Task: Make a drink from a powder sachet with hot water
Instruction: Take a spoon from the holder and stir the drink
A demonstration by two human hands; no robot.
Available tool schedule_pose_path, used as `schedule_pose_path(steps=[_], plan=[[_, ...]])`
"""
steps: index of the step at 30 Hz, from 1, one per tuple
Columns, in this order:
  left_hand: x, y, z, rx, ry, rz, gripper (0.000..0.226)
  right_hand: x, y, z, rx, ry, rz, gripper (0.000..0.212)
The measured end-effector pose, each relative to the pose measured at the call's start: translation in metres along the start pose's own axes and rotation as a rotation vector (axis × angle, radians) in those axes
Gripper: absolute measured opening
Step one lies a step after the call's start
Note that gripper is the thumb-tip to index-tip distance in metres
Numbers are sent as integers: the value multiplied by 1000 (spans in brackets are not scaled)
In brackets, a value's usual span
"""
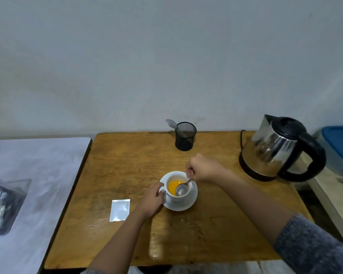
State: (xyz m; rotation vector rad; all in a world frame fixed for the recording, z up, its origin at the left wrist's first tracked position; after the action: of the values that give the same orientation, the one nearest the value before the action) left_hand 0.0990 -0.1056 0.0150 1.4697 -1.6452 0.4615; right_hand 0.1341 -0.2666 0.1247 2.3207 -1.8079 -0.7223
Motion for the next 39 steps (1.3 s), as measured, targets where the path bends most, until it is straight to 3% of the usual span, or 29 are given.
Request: schedule_pose_path(steps=[12, 16, 24, 29, 33, 39], plan=[[2, 1, -1, 12, 3, 22, 31, 4, 1, 21, 32, -655, 20, 15], [3, 2, -2, 9, 4, 23, 32, -8, 5, 22, 57, -423, -74, 22], [4, 3, -2, 14, -19, 27, 32, -15, 2, 14, -59, -100, -140, 27], [5, 3, -2, 14, -19, 30, 32, -18, 2, 16, -110, -163, -157, 24], [5, 4, -2, 4, -23, 17, 35, -18, -1, 22, -28, -272, -130, 25], [6, 4, -2, 15, -22, 10, 34, -13, -4, 14, 36, -185, -79, 29]])
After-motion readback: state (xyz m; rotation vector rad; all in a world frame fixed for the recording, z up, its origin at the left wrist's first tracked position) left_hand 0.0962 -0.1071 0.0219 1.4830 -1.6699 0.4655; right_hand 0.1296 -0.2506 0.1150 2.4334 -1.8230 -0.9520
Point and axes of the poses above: each hand's wrist, its own y-axis away from the middle knuckle, its own z-axis out of the palm, x = y × z, the point moved 6 cm from there along -y, towards the middle knuckle, and after that the axes turned 3 degrees about z, right-handed, at the moved point
